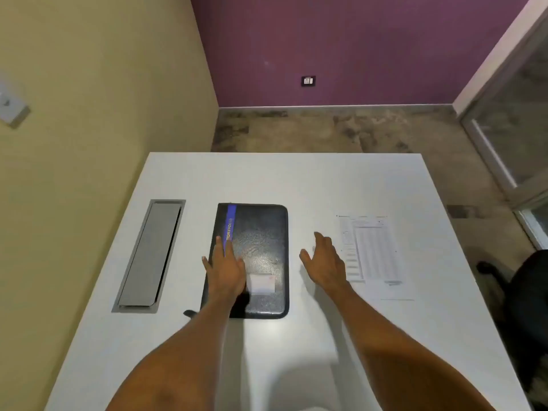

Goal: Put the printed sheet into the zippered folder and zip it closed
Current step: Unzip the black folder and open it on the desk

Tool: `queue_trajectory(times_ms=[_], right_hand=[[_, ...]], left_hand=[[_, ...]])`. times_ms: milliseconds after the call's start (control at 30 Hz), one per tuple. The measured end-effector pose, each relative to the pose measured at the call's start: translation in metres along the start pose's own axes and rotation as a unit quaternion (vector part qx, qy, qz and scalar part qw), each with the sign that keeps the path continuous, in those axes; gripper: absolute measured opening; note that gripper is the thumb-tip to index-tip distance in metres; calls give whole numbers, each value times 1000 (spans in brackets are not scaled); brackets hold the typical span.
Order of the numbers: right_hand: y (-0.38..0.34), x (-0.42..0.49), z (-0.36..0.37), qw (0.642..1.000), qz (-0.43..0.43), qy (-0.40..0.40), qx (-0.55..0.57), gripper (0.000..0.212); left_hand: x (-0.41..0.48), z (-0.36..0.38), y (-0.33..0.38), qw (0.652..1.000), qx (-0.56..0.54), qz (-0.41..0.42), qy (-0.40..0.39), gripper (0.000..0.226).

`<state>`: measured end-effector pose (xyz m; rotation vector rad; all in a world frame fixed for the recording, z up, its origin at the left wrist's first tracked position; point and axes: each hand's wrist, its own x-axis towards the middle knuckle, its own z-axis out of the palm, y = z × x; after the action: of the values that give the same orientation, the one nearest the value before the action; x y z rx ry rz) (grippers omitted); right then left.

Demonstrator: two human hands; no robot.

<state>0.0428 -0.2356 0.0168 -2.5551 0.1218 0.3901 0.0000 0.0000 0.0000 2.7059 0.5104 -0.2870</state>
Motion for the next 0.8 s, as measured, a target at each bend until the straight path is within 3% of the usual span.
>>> queue_trajectory(times_ms=[300, 633, 800], right_hand=[[-19, 39, 43, 997, 16, -77, 23, 71], [-45, 115, 87, 994, 75, -56, 48, 79], [-51, 145, 103, 991, 105, -76, 35, 69]], left_hand=[[55, 11, -34, 997, 1, -57, -54, 64], [143, 14, -51, 994, -29, -75, -73, 65], [176, 21, -55, 992, -50, -91, -67, 62]])
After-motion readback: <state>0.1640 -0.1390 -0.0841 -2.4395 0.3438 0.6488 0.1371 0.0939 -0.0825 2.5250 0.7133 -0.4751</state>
